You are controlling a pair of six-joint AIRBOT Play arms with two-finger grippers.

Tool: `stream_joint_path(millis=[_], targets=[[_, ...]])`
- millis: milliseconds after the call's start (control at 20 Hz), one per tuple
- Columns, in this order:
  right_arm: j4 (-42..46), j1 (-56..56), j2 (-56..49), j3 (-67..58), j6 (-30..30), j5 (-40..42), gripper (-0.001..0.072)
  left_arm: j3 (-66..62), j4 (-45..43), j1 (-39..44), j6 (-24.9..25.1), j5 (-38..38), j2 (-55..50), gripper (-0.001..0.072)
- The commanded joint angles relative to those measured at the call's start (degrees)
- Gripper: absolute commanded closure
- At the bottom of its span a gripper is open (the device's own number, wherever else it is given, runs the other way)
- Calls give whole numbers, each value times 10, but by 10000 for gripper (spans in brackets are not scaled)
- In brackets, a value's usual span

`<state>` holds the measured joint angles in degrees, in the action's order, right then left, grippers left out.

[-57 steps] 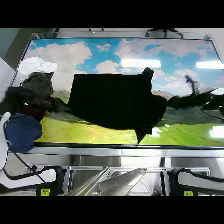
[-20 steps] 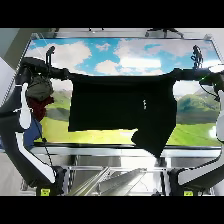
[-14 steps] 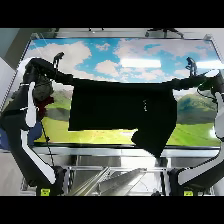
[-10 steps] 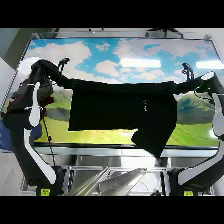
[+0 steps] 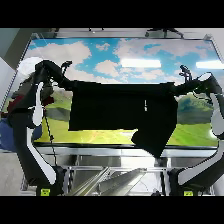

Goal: Fold the shirts.

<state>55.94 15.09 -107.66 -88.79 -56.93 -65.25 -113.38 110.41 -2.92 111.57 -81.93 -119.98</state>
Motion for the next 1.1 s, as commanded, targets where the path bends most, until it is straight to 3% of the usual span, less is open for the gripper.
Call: stream_joint_path(millis=[0,50,100,150,300,350,500,650,850,950,1050], targets=[[28,-10,14,-3,-34,1,538,-29,6,0,-20,-38,-1,46],[56,-12,21,-9,-58,-1,529,-38,6,0,-34,-53,0,20],[92,-12,33,-16,-91,-8,380,-44,2,0,-47,-75,1,20],[130,-11,48,-23,-130,-21,291,-42,0,-5,-63,-95,7,20],[170,5,108,-21,-160,-78,310,46,2,-23,-95,-123,59,21],[167,16,130,-5,-162,-100,345,99,2,-24,-94,-121,85,21],[160,61,207,97,-169,-134,345,301,1,-31,-64,-68,185,21],[149,108,287,223,-185,-119,344,455,-3,-54,-55,-19,263,21],[114,162,369,382,-200,-85,345,566,35,-71,-20,50,317,22],[84,167,392,442,-189,-81,344,596,90,-69,15,71,325,119],[47,167,403,488,-160,-69,344,610,133,-69,40,74,325,120]])
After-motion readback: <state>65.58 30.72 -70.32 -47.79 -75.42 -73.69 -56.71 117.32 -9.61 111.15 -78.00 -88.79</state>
